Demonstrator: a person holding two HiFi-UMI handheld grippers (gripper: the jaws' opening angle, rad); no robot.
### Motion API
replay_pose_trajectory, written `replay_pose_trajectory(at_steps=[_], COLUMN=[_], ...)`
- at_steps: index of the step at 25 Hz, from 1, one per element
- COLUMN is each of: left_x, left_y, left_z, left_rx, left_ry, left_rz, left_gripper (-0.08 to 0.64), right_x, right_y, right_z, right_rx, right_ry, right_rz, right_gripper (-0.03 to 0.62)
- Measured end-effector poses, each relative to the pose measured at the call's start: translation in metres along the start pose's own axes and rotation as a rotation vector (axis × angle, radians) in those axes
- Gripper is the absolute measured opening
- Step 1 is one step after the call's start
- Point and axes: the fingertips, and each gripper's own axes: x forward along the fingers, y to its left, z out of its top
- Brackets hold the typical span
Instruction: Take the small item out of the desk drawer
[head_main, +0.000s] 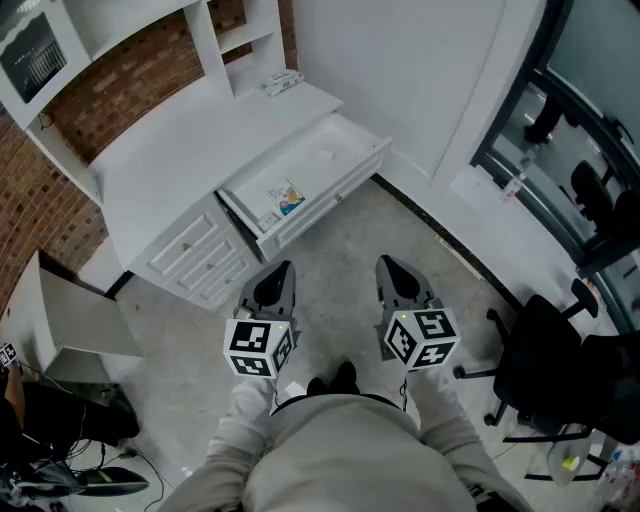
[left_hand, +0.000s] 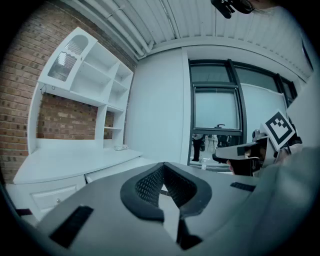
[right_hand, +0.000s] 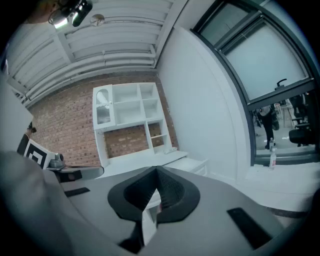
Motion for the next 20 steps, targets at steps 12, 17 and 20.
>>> replay_pose_trajectory(at_steps=[12, 17, 20], left_x=[0.012, 0.013, 0.013], left_y=[-0.012, -0.017, -0.019], left_z=[0.006, 0.009, 0.010], left_rx=[0.011, 0.019, 0.021], left_ry=[-0.017, -0.025, -0.023], left_rz=[0.018, 0.035, 0.041], left_gripper=[0.018, 0.018, 0.018], right_x=[-0.009, -0.015, -0.018], right_y=[-0.010, -0.014, -0.015], right_z=[0.022, 0.032, 0.038], right_rx=[-0.028, -0.026, -0.029], right_ry=[-0.058, -0.088, -0.106], right_rz=[0.045, 0.063, 0.070], right_gripper=[0.028, 0.028, 0.028])
